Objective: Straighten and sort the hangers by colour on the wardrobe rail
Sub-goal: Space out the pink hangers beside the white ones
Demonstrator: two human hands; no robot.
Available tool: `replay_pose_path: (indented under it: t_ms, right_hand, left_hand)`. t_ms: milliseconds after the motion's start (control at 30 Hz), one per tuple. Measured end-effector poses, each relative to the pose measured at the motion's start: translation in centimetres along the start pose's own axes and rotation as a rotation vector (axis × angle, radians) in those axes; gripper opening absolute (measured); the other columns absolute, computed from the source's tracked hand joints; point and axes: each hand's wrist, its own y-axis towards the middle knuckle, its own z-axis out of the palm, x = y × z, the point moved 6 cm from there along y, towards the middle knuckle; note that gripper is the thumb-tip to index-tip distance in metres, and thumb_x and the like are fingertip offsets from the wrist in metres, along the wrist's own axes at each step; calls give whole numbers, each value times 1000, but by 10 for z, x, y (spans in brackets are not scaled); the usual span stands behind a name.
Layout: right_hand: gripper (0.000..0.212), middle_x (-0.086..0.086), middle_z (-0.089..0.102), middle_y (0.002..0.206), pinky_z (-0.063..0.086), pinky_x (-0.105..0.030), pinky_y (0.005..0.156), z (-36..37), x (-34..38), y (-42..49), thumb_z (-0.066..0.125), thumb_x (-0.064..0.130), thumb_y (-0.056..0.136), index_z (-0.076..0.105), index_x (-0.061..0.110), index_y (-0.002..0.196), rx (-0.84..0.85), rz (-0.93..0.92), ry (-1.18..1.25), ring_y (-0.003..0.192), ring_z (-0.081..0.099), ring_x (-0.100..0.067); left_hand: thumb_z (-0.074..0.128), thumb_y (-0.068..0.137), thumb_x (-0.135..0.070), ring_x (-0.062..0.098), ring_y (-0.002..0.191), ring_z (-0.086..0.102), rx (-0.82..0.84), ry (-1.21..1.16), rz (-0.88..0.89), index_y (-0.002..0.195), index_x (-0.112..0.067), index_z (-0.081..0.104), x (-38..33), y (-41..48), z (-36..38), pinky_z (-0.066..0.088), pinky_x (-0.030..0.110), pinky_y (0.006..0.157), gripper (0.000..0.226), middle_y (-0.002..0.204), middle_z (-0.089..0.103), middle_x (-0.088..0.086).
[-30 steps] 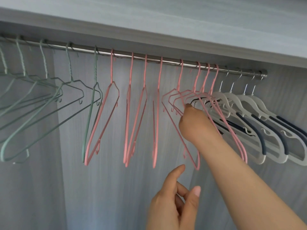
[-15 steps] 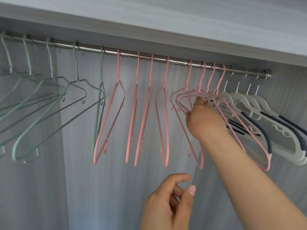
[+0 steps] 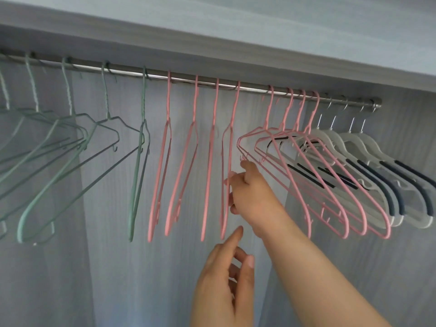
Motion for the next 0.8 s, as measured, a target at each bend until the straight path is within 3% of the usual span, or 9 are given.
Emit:
replay_pose_path:
  t_ms: [100, 200, 300, 400, 600, 800]
  right_hand:
    - [38, 0, 55, 81, 46, -29, 64, 4, 0, -3, 36, 21, 97, 36, 10, 134, -21, 82, 262, 59, 49, -15]
    - [24, -3, 57, 76, 50, -26, 61, 18, 3, -7, 39, 20, 97, 49, 7, 114, 64, 182, 513, 58, 53, -15]
    - [13, -4, 51, 69, 44, -21, 50, 25, 7, -6, 36, 11, 96, 49, 9, 96, 54, 191, 624, 50, 47, -12]
    - [23, 0, 37, 58, 27, -12, 34, 11, 5, -1, 29, 0, 93, 51, 9, 97, -102, 146, 639, 32, 30, -4]
    - [35, 1, 35, 53, 22, -16, 35, -6, -2, 4, 27, -2, 92, 55, 2, 112, -222, 145, 584, 40, 25, -10]
    - [32, 5, 35, 48, 20, -13, 35, -10, -6, 7, 26, -2, 90, 55, 7, 101, -266, 142, 586, 34, 24, -6]
  left_hand:
    - [37, 62, -55, 1, 67, 57, 15, 32, 15, 110, -68, 28, 2, 3, -2, 38, 5, 48, 51, 96, 52, -31]
    - [38, 60, -56, -5, 75, 56, 19, 21, 20, 105, -75, 27, 2, 7, -5, 39, 4, 51, 50, 99, 49, -35]
    - [40, 58, -54, -4, 67, 56, 14, 11, 40, 98, -77, 36, 3, 11, -10, 39, 4, 48, 46, 92, 53, -33]
    - [45, 61, -47, -5, 54, 54, 24, 19, 96, 93, -67, 52, 7, 11, -12, 37, 1, 45, 38, 82, 58, -29]
    - [43, 55, -50, -3, 54, 54, 47, -5, 37, 86, -63, 53, 18, 5, -11, 38, 2, 47, 36, 81, 58, -31]
    - [45, 54, -51, -3, 51, 54, 31, -10, 25, 82, -54, 59, 22, 5, -15, 38, 3, 46, 32, 75, 59, -29]
